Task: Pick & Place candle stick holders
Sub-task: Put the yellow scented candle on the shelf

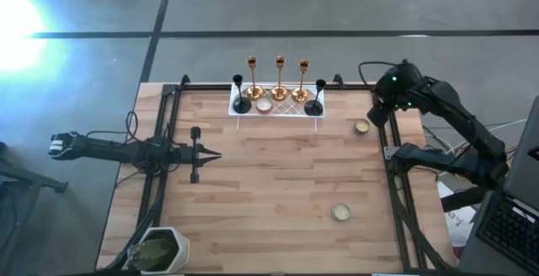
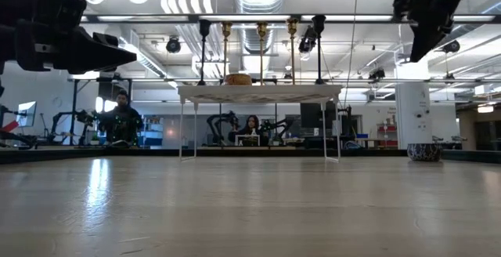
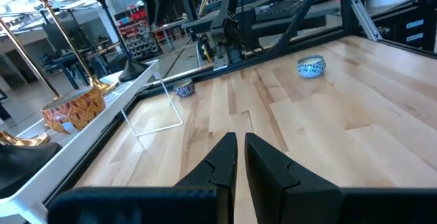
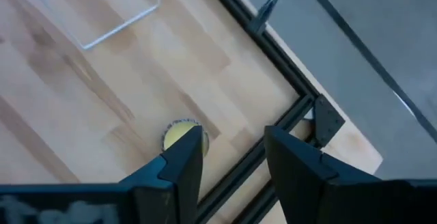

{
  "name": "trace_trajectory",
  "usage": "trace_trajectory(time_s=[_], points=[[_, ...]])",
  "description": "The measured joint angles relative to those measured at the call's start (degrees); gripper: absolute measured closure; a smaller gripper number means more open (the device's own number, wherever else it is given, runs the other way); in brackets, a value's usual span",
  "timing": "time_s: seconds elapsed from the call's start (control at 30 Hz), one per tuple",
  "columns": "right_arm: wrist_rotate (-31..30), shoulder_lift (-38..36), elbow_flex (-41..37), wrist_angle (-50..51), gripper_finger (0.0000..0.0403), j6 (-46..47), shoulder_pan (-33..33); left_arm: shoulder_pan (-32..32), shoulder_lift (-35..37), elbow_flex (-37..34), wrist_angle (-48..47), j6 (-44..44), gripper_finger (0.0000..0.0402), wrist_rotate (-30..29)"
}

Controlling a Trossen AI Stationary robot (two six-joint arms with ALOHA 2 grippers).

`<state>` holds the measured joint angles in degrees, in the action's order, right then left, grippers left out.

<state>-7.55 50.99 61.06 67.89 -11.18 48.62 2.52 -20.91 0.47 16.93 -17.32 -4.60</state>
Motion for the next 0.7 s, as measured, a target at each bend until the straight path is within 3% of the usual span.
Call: trace_trajectory(time_s=[0.17, 0.5, 0.7], points=[[-0.3, 2.8, 3.7, 1.6, 0.0216, 6.0, 0.0, 0.0, 0.0, 0.0, 0.0, 0.0, 0.0368, 0.0], [-6.2, 9.1, 7.6, 3.4, 0.0060, 9.5, 0.0, 0.0, 0.0, 0.0, -0.1, -0.1, 0.0368, 0.0], [-5.9, 12.1, 7.1, 3.5, 0.0038, 8.9, 0.0, 0.0, 0.0, 0.0, -1.4, -0.6, 0.0368, 0.0]])
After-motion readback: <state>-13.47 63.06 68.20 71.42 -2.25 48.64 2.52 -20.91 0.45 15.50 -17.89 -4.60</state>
